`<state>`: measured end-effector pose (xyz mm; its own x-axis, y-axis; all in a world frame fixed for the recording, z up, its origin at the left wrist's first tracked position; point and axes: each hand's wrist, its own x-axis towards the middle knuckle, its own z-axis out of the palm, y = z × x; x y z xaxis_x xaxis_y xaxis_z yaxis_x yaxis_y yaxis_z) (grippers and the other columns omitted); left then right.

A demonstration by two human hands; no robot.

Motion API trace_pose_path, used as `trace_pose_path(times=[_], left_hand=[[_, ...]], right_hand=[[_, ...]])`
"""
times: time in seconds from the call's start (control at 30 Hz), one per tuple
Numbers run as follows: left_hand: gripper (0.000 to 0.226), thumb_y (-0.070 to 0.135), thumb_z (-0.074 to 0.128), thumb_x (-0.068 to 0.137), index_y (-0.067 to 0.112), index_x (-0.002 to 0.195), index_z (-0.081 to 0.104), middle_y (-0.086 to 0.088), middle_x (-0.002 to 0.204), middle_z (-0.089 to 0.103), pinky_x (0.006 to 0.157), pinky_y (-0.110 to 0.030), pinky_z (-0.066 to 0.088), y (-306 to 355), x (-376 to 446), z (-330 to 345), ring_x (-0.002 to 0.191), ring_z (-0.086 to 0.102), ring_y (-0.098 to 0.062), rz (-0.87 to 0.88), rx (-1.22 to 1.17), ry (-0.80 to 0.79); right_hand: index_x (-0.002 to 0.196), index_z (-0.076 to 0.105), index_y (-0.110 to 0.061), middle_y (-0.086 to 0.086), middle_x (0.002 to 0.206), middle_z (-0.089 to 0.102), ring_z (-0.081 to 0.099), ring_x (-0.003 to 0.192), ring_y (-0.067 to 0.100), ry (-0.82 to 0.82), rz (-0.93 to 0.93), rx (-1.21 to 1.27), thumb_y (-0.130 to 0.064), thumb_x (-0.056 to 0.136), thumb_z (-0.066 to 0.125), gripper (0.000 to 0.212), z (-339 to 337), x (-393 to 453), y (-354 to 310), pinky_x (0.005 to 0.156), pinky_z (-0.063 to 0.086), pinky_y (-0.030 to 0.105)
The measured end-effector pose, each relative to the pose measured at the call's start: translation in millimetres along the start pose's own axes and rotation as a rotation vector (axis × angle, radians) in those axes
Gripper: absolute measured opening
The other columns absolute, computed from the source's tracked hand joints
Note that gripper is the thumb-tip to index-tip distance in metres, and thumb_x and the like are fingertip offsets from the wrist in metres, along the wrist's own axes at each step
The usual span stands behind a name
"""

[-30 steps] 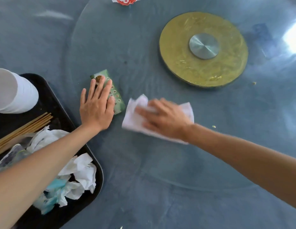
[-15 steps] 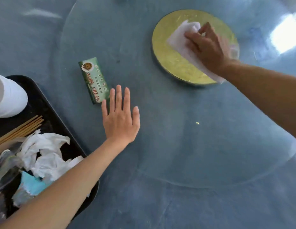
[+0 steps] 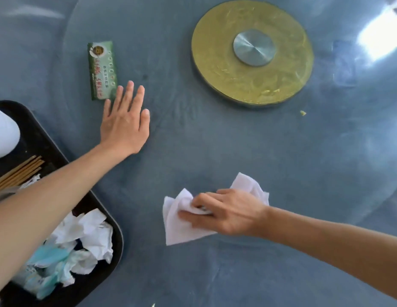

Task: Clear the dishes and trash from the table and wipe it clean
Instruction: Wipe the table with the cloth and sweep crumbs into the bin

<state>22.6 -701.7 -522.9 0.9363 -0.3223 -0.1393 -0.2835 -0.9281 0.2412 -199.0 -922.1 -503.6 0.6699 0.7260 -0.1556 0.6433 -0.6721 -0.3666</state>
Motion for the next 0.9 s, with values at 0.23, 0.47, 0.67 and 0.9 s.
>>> trace_pose_path(times=[0.23, 0.47, 0.67, 0.9], left_hand=[[0.058, 0.027, 0.03, 0.107, 0.017, 0.162, 0.016, -0.003, 0.172, 0.002, 0.126, -0.048, -0.001, 75, -35, 20, 0.159, -0.004, -0.024, -0.053, -0.206, -0.022], [0.055, 0.021, 0.023, 0.106, 0.019, 0.16, 0.029, 0.001, 0.169, 0.022, 0.127, -0.042, 0.007, 62, -29, 40, 0.158, 0.011, -0.022, -0.002, -0.155, 0.205], [0.056, 0.001, 0.024, 0.093, 0.007, 0.135, 0.061, -0.007, 0.154, 0.051, 0.124, -0.022, 0.013, 41, -13, 28, 0.151, 0.035, -0.022, -0.12, -0.599, 0.332], [0.059, 0.016, 0.031, 0.094, 0.007, 0.15, 0.045, -0.013, 0.166, 0.028, 0.127, -0.044, 0.008, 64, -27, 18, 0.157, 0.015, -0.03, 0.036, -0.327, 0.113]], right_hand=[[0.103, 0.055, -0.046, -0.012, 0.098, 0.062, 0.053, 0.078, 0.023, 0.144, 0.658, -0.471, -0.05, 0.079, 0.075, 0.031, -122, 54, 143, 0.058, 0.028, 0.038], [0.144, 0.047, -0.028, 0.012, 0.139, 0.045, 0.061, 0.096, 0.044, 0.308, 0.668, -0.286, -0.034, 0.107, 0.044, 0.037, -86, 67, 167, 0.074, 0.044, 0.045], [0.136, 0.065, -0.015, 0.01, 0.115, 0.047, 0.057, 0.071, 0.031, 0.248, 0.043, -0.042, -0.009, 0.089, 0.063, 0.047, 20, 26, -18, 0.044, 0.044, 0.037], [0.09, 0.056, -0.053, -0.027, 0.064, 0.043, 0.039, 0.051, -0.007, 0.138, 0.164, -0.48, -0.058, 0.097, 0.053, 0.01, -28, -27, 6, 0.048, 0.023, 0.008]])
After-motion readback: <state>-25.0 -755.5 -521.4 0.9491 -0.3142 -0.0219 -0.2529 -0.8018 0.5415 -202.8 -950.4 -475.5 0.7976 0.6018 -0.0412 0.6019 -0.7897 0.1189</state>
